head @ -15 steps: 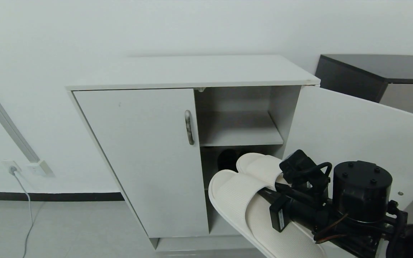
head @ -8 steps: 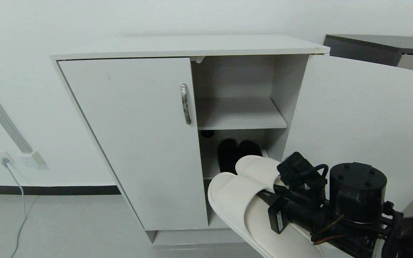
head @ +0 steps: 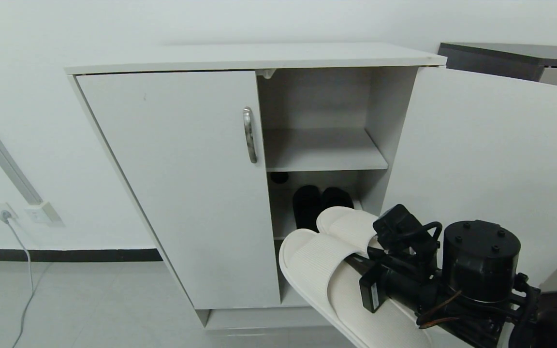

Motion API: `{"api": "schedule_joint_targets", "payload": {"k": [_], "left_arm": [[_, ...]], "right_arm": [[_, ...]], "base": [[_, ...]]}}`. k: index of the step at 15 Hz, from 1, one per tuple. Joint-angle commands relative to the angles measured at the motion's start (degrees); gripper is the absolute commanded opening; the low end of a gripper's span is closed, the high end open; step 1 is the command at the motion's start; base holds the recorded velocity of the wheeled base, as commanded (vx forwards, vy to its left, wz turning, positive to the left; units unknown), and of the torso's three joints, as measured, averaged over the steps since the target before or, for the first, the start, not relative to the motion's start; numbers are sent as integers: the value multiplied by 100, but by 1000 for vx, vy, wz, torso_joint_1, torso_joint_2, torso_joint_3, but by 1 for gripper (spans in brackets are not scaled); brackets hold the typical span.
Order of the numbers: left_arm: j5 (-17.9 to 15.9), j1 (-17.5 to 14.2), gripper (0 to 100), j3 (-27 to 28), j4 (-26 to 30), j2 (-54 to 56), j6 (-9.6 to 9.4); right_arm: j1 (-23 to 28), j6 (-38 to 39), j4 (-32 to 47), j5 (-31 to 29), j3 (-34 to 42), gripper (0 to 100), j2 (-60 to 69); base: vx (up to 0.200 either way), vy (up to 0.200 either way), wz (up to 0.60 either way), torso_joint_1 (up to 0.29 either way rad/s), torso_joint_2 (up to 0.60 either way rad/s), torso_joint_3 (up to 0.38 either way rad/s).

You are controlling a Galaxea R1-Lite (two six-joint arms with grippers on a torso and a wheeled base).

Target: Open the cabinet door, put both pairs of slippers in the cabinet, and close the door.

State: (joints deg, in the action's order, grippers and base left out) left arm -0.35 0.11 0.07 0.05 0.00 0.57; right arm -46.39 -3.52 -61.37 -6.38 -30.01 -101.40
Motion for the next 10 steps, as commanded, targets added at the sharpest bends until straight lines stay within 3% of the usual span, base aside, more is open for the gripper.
{"api": "schedule_joint_targets", "payload": {"k": [1,3,5,6,10], "left_arm": [[0,-2,0,-7,4,0,4],[0,-2,0,1,4,0,4],[0,-2,0,1,4,0,-5],[-9,-2,0,1,4,-9,-5],[-9,-2,0,1,-5,0,-13]], "right_arm": [[-2,-8,-51,-30,-22,0,-108],[-20,-17,-306,-435,-242,0,-319],[-178,45,-156,-1428,-813,0,-547],[-195,97,-16,-1604,-954,0,-583],[-538,1082,1944,-2693,-2263,0,-600]], "base": [[0,0,0,0,0,0],[0,0,0,0,0,0],[0,0,0,0,0,0],[0,0,0,0,0,0],[0,0,0,0,0,0]]}}
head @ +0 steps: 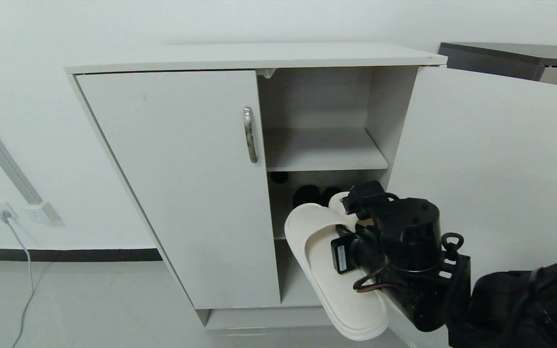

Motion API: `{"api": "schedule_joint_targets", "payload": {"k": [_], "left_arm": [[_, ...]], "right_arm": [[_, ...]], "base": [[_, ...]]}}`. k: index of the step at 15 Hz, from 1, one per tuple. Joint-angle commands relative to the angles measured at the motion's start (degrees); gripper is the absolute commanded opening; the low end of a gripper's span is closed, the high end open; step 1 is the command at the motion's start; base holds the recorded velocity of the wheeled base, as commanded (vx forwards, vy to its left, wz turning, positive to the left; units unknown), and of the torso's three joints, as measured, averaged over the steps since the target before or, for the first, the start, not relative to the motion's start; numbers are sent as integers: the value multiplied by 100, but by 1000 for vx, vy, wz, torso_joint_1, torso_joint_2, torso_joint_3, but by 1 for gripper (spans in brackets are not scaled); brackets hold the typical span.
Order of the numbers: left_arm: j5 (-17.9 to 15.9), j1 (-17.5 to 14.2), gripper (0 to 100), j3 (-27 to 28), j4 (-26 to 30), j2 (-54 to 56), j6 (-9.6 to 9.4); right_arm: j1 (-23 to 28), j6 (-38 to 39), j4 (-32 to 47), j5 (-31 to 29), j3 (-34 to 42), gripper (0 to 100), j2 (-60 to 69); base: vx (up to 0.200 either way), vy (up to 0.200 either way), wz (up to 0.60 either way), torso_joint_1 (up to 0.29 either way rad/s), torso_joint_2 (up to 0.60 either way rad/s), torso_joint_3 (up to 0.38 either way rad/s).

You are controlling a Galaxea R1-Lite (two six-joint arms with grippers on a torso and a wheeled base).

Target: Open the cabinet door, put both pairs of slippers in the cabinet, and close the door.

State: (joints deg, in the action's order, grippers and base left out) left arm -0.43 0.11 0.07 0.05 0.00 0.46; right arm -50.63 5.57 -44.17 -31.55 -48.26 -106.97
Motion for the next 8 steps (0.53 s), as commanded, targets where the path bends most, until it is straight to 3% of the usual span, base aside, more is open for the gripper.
{"api": "schedule_joint_targets", "payload": {"k": [1,4,8], "left_arm": [[-1,-2,0,-7,4,0,6],[-1,7,0,1,-5,0,-2],[-1,-2,0,1,-5,0,-2]], "right_arm": [[-158,366,699,-378,-772,0,-34],[-237,612,1754,-1037,-1686,0,-61],[-237,647,2606,-1468,-2803,0,-228]], "base": [[0,0,0,0,0,0],[0,0,0,0,0,0],[0,0,0,0,0,0]]}}
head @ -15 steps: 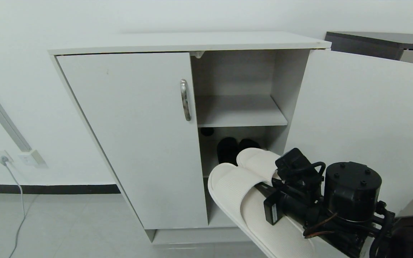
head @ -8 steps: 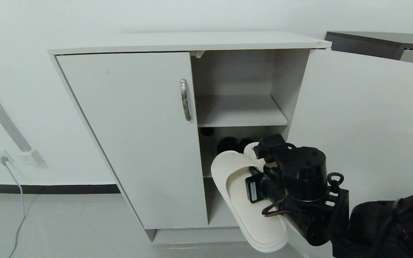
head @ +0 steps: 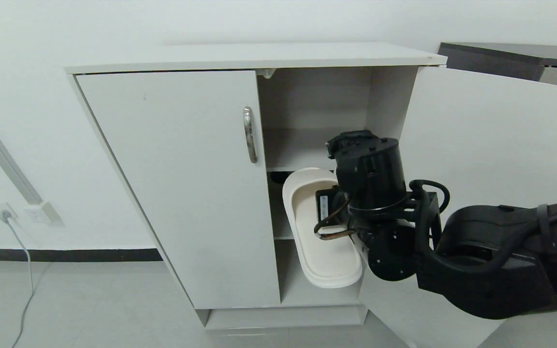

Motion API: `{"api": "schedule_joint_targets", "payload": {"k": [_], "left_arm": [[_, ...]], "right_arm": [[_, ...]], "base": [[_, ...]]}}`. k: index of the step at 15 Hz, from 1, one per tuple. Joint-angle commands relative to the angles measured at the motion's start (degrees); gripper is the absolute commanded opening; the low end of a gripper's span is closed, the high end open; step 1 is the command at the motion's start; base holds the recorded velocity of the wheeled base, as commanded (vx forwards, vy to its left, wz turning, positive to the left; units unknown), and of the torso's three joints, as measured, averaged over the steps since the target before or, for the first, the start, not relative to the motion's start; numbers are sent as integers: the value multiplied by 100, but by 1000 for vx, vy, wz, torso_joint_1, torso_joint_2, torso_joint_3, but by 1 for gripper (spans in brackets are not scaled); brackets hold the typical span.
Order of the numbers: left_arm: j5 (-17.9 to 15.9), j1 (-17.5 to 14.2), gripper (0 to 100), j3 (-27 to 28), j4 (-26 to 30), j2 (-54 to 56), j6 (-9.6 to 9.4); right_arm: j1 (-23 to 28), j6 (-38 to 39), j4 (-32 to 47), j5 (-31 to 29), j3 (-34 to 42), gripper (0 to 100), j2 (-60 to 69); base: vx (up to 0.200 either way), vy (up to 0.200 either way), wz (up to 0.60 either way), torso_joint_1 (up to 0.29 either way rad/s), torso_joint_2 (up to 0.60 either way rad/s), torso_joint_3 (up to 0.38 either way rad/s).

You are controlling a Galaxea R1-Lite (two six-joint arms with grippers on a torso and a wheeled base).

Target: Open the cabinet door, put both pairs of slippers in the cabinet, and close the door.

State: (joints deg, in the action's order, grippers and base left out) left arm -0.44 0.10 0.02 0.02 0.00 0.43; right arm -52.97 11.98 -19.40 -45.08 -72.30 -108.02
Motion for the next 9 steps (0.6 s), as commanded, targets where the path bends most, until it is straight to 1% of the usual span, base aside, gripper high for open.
{"api": "schedule_joint_targets", "payload": {"k": [1,9], "left_arm": [[0,-1,0,-2,-2,0,1],[9,8,0,6,6,0,10]], "right_arm": [[6,6,217,-168,-513,0,-193],[94,15,261,-176,-592,0,-404]], "base": [[0,0,0,0,0,0],[0,0,0,0,0,0]]}}
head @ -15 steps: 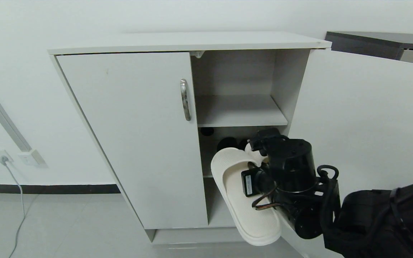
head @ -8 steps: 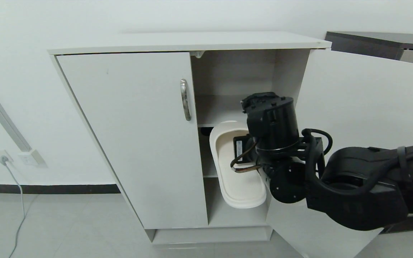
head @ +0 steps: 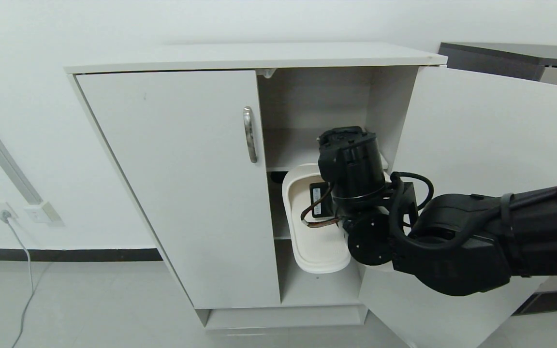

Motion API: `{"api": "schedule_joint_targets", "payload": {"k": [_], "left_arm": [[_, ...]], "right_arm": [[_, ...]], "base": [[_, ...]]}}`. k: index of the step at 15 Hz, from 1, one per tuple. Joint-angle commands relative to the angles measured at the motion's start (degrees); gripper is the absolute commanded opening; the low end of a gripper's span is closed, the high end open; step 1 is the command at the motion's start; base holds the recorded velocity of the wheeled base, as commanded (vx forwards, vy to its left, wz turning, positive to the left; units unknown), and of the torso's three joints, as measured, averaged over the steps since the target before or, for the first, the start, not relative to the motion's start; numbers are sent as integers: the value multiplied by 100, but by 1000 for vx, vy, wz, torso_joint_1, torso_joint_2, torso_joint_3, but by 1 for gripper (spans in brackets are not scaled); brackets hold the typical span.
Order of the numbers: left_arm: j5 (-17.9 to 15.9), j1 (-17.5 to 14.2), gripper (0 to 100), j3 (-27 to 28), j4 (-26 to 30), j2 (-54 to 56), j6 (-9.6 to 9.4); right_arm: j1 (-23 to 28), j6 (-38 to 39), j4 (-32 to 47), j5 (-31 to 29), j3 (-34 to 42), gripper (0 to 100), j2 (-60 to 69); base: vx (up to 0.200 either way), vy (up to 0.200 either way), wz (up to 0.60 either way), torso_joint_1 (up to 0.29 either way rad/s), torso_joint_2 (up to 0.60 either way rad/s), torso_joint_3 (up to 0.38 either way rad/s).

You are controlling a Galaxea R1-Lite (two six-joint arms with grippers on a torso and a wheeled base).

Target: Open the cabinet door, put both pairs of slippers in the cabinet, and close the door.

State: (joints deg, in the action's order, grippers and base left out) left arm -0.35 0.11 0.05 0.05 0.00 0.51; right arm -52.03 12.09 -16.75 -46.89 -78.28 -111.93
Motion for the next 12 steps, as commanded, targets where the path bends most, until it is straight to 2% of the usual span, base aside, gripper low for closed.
{"api": "schedule_joint_targets", "payload": {"k": [1,4,12], "left_arm": [[0,7,0,4,4,0,2],[-9,7,0,4,4,0,2],[-9,-2,0,4,4,-9,2]], "right_arm": [[9,4,-4,4,14,0,-13],[9,4,-13,4,14,0,-4],[44,-5,-13,-5,-3,0,14]], "base": [[0,0,0,0,0,0],[0,0,0,0,0,0],[200,0,0,2,3,5]]}}
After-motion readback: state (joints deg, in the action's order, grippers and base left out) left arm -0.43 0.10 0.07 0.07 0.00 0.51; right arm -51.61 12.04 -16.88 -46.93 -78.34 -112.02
